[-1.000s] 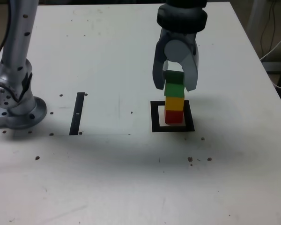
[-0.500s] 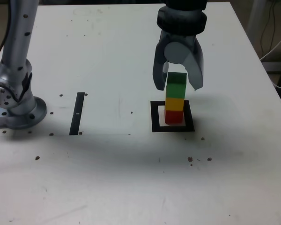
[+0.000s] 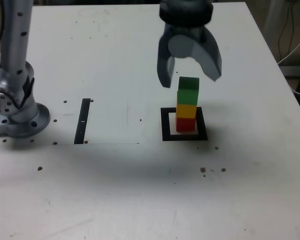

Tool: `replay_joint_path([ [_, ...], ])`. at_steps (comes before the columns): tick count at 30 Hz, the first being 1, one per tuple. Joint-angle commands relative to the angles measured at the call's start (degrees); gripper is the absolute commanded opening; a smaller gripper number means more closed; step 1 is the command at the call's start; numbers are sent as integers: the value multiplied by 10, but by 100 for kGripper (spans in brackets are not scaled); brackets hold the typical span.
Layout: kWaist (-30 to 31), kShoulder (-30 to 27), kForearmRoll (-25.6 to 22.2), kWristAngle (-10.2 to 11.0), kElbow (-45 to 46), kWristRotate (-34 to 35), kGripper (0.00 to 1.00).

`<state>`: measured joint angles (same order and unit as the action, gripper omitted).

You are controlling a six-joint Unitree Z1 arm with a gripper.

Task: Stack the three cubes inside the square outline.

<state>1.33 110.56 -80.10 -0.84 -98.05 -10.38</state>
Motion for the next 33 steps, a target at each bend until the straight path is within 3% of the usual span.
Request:
replay_joint_path([
  [1, -1, -18, -1, 1, 8, 2, 100],
  [13, -2, -127, -6, -16, 117, 0, 100],
  [22, -26, -199, -14, 12, 241, -5, 100],
  [33, -61, -204, 20, 52, 363, -9, 100],
])
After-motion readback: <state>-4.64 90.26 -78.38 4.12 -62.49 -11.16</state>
